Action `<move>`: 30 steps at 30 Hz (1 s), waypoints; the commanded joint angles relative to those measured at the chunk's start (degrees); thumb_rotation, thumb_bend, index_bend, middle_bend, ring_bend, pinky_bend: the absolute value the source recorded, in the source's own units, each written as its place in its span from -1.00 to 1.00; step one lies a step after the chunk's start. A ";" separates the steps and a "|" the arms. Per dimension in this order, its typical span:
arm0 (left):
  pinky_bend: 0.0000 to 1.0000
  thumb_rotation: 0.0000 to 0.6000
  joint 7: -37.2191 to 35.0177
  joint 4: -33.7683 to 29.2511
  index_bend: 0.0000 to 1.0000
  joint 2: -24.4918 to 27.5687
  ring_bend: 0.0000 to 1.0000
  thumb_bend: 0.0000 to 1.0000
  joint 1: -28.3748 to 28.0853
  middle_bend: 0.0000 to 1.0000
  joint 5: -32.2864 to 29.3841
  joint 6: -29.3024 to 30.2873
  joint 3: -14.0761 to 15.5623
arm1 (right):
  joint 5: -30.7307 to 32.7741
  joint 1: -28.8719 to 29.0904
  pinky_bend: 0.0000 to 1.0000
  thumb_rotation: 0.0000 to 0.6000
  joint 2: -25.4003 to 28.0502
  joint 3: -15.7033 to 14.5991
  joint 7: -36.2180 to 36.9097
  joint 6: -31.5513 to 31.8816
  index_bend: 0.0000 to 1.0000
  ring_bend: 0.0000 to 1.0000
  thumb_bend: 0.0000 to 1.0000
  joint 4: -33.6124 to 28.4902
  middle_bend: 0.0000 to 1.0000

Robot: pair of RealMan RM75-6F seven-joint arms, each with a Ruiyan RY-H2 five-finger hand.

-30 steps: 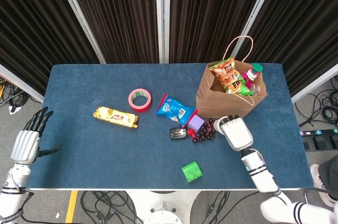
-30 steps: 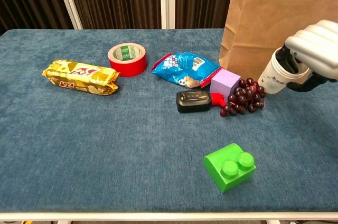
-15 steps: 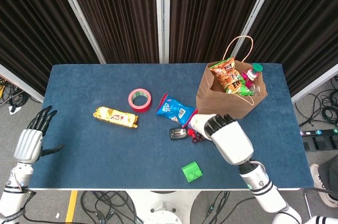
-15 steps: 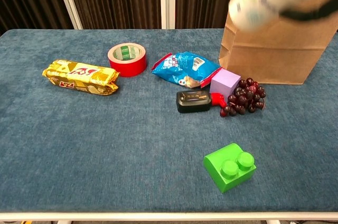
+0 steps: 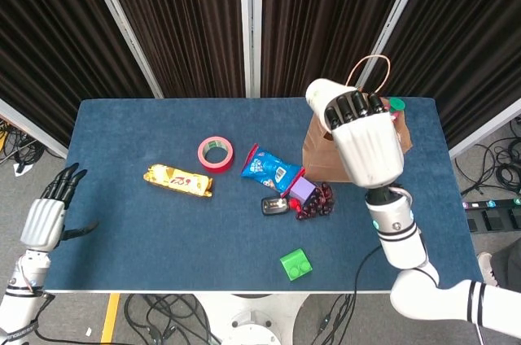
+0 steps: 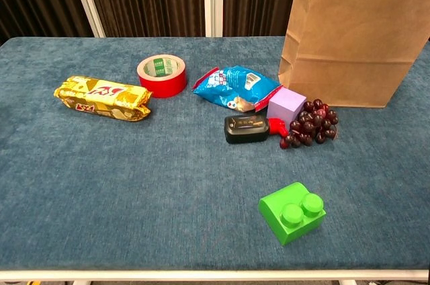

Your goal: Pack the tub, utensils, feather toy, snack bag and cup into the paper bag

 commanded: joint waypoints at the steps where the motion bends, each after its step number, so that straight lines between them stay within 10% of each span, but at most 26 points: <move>1: -0.60 1.00 -0.31 0.44 -0.77 -0.19 -0.93 -0.83 0.28 -0.83 -0.02 0.24 0.14 | 5.84 2.38 0.26 1.00 -2.33 1.71 -4.36 0.16 0.53 -0.01 -0.59 5.36 0.22; 22: -0.60 1.00 -0.64 1.49 -0.77 -0.73 -0.93 -0.83 0.23 -0.82 0.15 -0.06 0.39 | 27.69 2.48 0.26 1.00 -1.27 -1.60 -9.43 0.91 0.53 -0.01 -0.60 3.18 0.20; 30: -0.60 1.00 -0.63 1.65 -0.77 -0.77 -0.93 -0.83 0.17 -0.83 -0.13 -0.38 0.30 | 31.98 4.34 0.26 1.00 -0.05 -2.81 -7.93 -1.13 0.30 -0.05 -0.92 1.80 0.17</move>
